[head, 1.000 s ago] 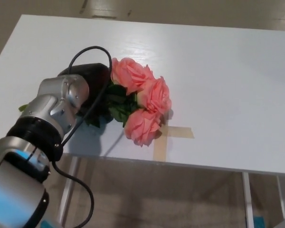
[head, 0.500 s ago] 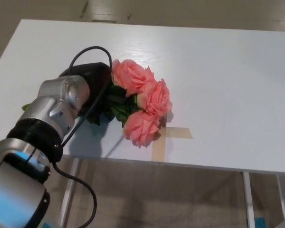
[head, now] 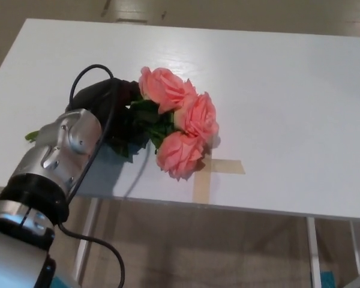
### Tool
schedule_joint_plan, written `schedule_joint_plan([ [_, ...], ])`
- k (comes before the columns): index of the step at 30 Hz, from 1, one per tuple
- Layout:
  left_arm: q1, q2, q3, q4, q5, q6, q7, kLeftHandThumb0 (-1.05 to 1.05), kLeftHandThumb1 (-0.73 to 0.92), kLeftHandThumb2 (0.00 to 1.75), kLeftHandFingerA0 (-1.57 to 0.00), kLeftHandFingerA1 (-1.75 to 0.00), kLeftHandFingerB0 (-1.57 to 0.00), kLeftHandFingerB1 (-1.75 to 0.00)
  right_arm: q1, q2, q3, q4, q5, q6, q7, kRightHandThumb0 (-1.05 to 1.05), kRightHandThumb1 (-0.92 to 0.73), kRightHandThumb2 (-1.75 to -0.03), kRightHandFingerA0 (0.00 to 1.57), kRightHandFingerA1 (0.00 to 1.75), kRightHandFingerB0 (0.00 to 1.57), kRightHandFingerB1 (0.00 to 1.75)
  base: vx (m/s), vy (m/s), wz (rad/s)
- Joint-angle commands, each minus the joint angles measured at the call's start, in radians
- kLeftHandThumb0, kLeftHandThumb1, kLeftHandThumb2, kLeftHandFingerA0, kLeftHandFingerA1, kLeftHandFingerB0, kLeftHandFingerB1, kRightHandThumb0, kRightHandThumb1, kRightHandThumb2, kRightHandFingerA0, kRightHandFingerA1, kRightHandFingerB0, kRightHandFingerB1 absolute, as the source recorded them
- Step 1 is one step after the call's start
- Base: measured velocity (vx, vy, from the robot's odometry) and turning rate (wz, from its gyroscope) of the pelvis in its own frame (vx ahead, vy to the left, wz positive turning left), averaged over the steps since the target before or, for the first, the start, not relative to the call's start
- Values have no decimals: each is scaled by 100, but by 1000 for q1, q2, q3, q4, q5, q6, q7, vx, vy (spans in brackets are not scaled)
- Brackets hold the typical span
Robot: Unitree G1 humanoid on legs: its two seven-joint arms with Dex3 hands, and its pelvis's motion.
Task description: Use the left hand to pick up the rose and passes it to a human.
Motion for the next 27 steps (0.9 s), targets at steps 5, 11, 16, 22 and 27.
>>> schedule_joint_plan([
  [5, 31, -7, 97, -107, -83, -101, 63, -17, 82, 66, -67, -148, -74, -103, 8, 0, -4, 5, -1, 13, 0, -38, -71, -61, 57, 40, 46, 36, 0, 0, 0],
  [11, 49, -15, 136, -155, -117, -120, 38, -16, 81, 67, -67, -151, -62, -126, 19, 0, -4, 7, -1, 15, 0, -38, -71, -62, 58, 40, 46, 36, 0, 0, 0],
  [16, 31, -17, 135, -146, -118, -126, 39, -14, 82, 66, -66, -151, -57, -130, 21, 1, -4, 6, 0, 16, 0, -37, -72, -61, 59, 40, 46, 36, 0, 0, 0],
  [22, 3, -34, 185, -195, -193, -93, -11, -14, 82, 66, -65, -151, -62, -128, 15, -2, -16, 6, 7, 18, -1, -37, -72, -62, 61, 41, 48, 36, 0, 0, 0],
  [27, 9, -121, 312, -261, -375, -24, -117, -16, 82, 72, -71, -146, -69, -120, 11, -6, -11, 7, 0, 18, 7, -37, -72, -62, 59, 40, 47, 36, 0, 0, 0],
])
